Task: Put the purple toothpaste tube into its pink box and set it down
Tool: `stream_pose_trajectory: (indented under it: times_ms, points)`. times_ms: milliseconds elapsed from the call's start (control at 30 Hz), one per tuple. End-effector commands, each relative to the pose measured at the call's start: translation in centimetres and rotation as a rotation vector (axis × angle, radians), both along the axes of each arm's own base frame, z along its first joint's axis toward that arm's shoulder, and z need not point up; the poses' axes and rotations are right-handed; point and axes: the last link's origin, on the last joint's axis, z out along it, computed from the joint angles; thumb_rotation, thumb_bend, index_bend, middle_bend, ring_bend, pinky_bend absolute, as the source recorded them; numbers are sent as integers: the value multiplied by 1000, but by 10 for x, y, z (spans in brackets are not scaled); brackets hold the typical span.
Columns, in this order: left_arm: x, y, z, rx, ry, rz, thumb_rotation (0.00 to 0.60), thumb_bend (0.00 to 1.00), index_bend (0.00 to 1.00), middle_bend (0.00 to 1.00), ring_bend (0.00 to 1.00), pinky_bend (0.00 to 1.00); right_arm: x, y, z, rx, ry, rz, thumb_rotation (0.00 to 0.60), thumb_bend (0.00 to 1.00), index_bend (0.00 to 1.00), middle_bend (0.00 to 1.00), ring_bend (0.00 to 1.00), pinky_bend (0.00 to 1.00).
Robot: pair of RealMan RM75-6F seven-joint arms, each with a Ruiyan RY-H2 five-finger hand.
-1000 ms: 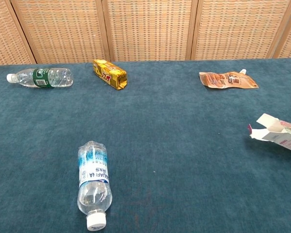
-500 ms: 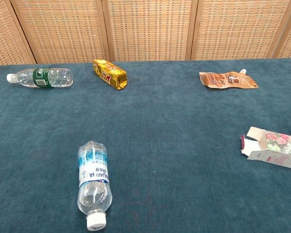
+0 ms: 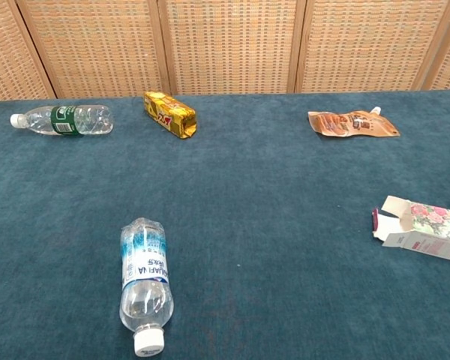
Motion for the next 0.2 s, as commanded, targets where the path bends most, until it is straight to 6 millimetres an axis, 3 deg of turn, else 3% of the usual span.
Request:
stream_pose_trajectory:
  times_ms: [33,200]
  points:
    - [-10,-3,2,-10,19,38,600,258,34,0,0,0,-5,12,12,-10,-6,-13,600,4,26,0,0,0]
    - [-19,-4,6,-15,37,70,600,257,22,0,0,0,-4,14,23,-44,-32,-2,600,5,27,0,0,0]
